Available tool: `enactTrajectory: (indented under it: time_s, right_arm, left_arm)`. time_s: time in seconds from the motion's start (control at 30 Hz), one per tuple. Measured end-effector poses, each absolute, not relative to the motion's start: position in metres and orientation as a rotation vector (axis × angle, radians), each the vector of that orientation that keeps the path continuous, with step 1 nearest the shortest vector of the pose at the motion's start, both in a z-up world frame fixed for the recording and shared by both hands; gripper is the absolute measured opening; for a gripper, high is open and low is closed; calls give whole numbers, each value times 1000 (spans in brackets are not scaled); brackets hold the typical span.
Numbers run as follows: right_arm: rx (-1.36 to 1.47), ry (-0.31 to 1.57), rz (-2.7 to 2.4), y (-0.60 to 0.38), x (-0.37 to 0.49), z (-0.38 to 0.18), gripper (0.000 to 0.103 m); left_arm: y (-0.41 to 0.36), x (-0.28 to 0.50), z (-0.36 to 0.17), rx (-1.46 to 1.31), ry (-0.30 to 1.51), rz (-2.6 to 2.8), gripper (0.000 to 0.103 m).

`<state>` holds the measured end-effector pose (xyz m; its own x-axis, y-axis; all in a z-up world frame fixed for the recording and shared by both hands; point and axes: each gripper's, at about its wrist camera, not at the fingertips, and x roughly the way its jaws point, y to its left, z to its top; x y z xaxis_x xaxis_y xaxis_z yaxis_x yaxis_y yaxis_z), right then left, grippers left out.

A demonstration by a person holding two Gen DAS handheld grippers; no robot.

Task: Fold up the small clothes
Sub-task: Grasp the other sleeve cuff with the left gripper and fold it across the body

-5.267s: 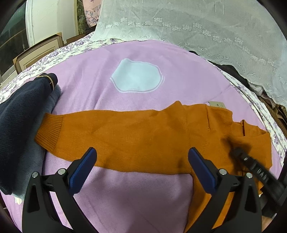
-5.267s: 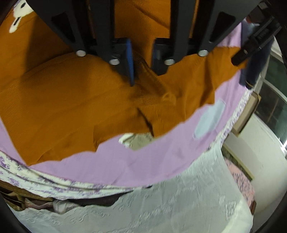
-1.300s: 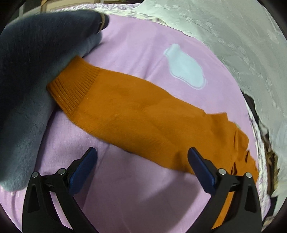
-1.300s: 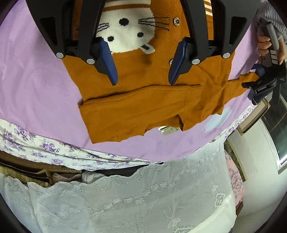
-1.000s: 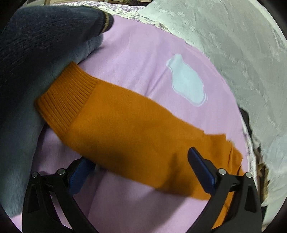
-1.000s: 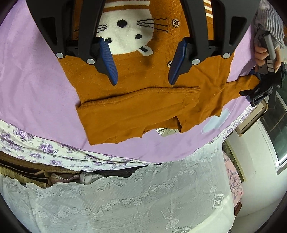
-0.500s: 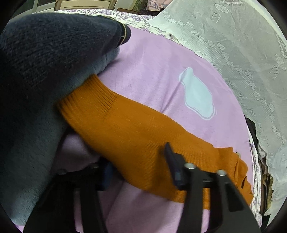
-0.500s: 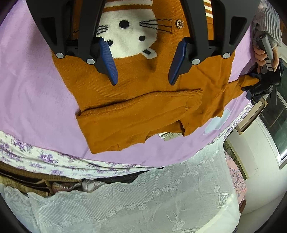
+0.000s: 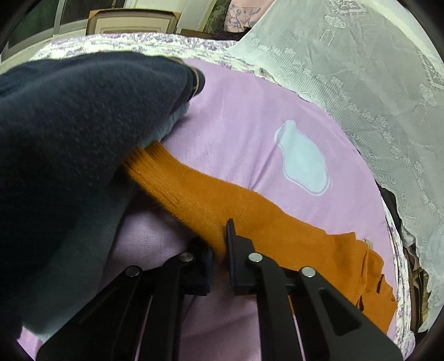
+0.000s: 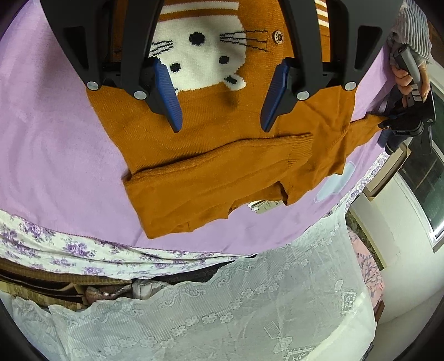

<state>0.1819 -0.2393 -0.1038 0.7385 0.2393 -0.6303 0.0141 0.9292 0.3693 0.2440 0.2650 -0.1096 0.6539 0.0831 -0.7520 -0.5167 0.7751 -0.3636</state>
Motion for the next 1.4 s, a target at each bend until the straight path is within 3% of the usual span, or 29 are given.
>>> enactTrajectory:
  time_s: [0.43,0.77,1.4]
  right_arm:
    - [466,769,147,-254,189,-116,59]
    - [410,757,175,-269,186,-87,59]
    - [442,673,150,-335,170,-56,62]
  left_arm:
    - [172,248,-52,-214,682,358,8]
    - [97,250,-17,-77,635,285,7]
    - [-40,262,-15,113,619,168,7]
